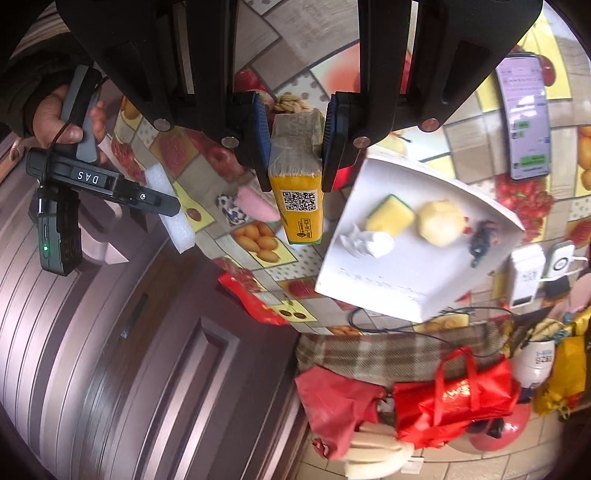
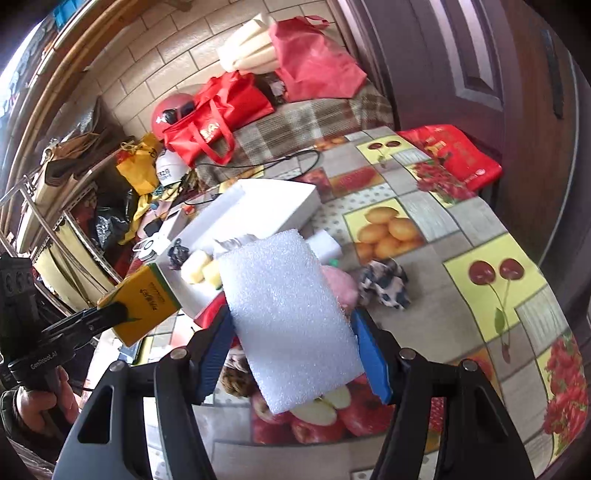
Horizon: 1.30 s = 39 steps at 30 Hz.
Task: Organize soft objects
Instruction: 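Carry the tissue packet and foam block toward the white tray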
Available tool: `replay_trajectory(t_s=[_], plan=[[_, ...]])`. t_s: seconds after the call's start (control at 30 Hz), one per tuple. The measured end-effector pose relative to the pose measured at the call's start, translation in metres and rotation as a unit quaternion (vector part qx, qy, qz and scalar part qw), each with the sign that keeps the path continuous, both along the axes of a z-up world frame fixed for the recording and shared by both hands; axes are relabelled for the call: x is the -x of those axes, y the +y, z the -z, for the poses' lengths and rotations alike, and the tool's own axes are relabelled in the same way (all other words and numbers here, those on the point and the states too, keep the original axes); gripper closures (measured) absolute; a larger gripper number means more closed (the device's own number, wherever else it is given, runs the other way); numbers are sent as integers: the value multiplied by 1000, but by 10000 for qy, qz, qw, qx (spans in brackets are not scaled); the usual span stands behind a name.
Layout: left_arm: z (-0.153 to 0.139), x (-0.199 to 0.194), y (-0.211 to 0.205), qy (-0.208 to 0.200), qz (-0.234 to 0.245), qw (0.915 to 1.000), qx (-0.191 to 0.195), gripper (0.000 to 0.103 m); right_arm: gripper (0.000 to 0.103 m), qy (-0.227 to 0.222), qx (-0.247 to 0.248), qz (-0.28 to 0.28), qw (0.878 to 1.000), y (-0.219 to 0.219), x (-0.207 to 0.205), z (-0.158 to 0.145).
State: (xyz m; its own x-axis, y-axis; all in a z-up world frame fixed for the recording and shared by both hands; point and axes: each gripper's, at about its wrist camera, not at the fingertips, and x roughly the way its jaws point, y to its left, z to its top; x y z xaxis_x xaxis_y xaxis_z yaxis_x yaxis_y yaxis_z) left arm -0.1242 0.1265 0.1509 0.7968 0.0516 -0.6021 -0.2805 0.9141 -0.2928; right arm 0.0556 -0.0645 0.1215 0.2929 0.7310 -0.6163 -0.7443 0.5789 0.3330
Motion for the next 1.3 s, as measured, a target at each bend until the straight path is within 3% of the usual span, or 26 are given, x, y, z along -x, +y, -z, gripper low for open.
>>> replay_trajectory(t_s=[0.37, 1.03, 1.3], plan=[[3, 13, 17, 35, -359, 9993, 38, 79, 39, -37, 48, -211, 9998, 19, 6, -1], [16, 4, 33, 181, -464, 9987, 124, 79, 39, 112, 153, -218, 9996, 28, 2, 6], [7, -4, 63, 88, -761, 9968, 207, 79, 39, 41, 165, -368, 9992, 47, -5, -2]])
